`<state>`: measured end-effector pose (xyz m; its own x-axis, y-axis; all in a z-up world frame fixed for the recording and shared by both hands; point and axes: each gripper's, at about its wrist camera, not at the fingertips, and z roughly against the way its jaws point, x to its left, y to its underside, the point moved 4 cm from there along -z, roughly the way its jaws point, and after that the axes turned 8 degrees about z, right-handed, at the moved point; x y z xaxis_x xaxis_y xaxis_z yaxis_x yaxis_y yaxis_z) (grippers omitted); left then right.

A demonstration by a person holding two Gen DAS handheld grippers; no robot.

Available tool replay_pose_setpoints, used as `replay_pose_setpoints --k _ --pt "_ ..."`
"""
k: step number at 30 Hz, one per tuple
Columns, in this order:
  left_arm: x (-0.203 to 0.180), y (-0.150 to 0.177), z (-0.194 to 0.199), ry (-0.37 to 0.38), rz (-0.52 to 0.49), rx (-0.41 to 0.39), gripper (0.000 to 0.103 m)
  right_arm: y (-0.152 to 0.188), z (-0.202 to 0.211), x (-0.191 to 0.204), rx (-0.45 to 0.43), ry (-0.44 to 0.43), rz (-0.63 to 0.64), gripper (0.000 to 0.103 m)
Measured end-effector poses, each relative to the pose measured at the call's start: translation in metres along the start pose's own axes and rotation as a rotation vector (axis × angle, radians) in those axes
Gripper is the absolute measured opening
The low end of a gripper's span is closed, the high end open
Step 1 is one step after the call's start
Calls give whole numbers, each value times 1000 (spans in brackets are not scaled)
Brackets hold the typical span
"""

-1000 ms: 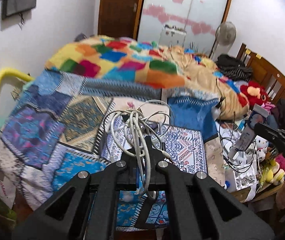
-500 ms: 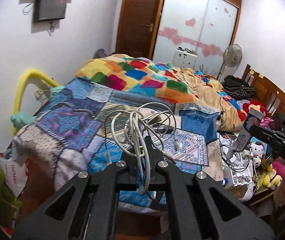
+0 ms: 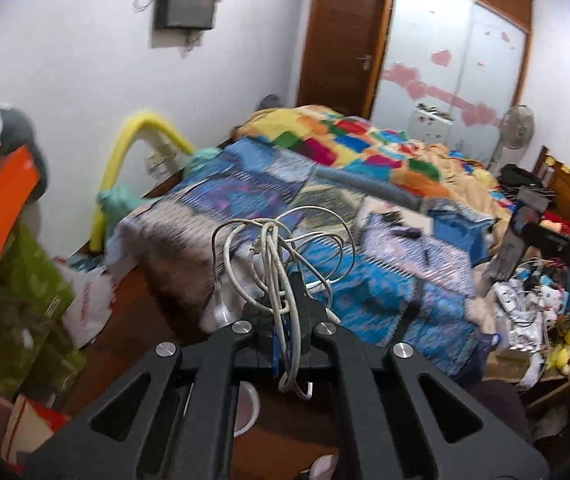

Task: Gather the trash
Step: 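Carry the cables in both tools over the bin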

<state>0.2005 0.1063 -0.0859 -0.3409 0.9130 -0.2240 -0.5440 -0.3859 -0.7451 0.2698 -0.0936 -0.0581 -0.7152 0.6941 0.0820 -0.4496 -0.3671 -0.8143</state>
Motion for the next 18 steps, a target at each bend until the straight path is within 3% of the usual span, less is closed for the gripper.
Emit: replay_pose_setpoints --k 9,18 --pt "74 64 -12 -84 63 128 2 20 -46 68 81 -97 63 3" --pt "124 127 -49 -166 142 276 2 56 -111 117 246 -182 126 3"
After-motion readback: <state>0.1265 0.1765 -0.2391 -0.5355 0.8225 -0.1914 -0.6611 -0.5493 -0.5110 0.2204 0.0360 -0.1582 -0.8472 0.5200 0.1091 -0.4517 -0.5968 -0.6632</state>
